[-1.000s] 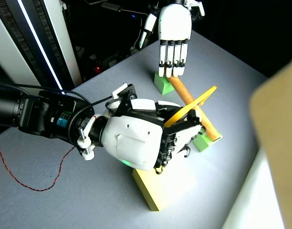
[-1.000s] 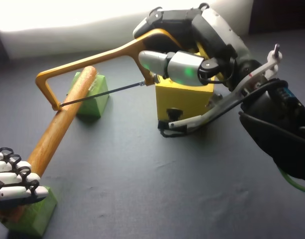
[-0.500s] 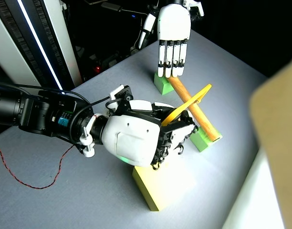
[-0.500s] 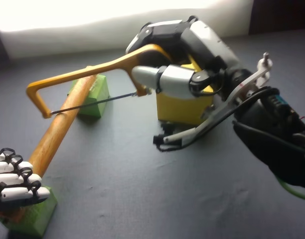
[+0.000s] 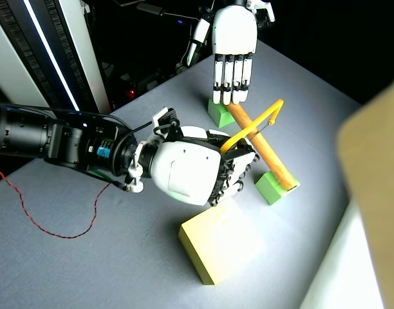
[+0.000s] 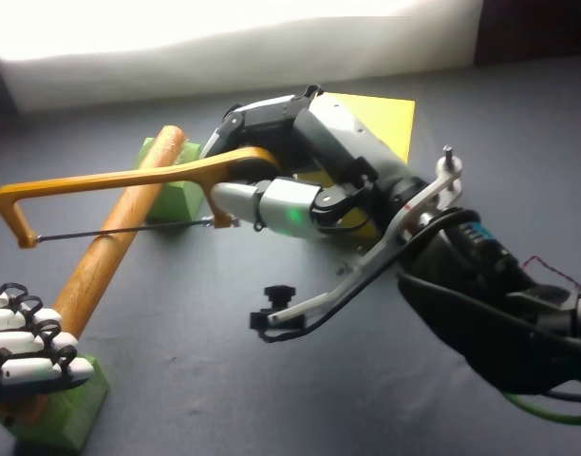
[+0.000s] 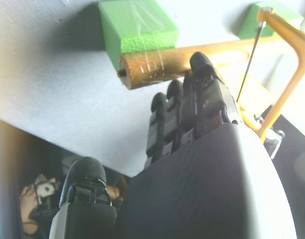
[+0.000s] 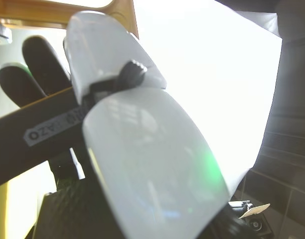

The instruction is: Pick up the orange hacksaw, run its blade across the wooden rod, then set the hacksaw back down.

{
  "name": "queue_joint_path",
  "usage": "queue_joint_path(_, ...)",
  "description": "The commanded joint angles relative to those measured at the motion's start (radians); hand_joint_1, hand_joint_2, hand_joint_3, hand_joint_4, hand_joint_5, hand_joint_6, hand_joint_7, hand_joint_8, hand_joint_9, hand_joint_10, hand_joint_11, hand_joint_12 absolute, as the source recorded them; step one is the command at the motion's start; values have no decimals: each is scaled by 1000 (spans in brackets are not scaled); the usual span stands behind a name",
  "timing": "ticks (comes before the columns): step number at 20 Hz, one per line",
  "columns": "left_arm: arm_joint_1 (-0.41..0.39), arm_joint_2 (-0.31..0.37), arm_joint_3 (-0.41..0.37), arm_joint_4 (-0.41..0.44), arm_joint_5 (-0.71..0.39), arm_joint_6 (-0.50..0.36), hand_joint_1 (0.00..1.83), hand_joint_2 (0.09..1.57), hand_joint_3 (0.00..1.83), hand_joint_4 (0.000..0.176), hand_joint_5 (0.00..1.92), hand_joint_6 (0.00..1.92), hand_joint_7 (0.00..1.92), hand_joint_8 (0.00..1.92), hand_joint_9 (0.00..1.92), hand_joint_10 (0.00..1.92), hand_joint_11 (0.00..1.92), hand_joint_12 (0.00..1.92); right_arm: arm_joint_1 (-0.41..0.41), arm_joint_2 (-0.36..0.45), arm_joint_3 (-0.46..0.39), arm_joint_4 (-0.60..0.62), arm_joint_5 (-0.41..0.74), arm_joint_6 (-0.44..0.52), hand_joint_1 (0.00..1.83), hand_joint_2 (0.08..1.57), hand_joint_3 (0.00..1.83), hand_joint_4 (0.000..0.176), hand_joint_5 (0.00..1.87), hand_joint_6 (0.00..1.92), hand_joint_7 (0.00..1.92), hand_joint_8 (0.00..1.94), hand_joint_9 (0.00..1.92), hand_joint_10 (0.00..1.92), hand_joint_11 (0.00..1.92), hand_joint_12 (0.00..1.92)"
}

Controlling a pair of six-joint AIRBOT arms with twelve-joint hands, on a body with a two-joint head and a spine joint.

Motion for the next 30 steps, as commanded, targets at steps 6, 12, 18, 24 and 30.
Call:
queue_joint_path(6, -3, -4, -3, -7, -29, -1, 0, 1229, 0, 0, 146, 5, 142, 5, 122, 4, 0, 434, 24, -60, 3, 18, 120, -44, 1256, 1102, 0, 0, 914, 965, 1117, 925, 1147, 702, 885, 1206)
queue_joint_path(12, -2, -5, -3, -7, -27, -1, 0, 1230, 0, 0, 144, 0, 144, 1, 125, 1, 0, 456, 50, -113, 35, 39, 134, -50, 1255, 1095, 0, 0, 942, 927, 1118, 920, 1152, 689, 888, 1198)
queue_joint_path(18, -3, -5, -3, -7, -27, -1, 0, 1229, 0, 0, 145, 1, 149, 1, 130, 1, 0, 461, 49, -123, 27, 42, 128, -50, 1254, 1100, 1, 0, 919, 958, 1115, 928, 1160, 658, 888, 1194)
queue_joint_path(24, -3, -5, -3, -7, -24, -1, 0, 1234, 0, 0, 143, 4, 148, 3, 129, 4, 0, 443, 16, -49, -33, 38, 128, -56, 1258, 1101, 1, 0, 911, 962, 1119, 928, 1156, 659, 858, 1212)
queue_joint_path(30, -3, -5, -3, -7, -24, -1, 0, 1233, 0, 0, 153, 2, 156, 3, 141, 5, 0, 484, -32, 76, -106, 0, 131, -58, 1258, 1099, 0, 0, 917, 957, 1124, 915, 1153, 668, 883, 1208)
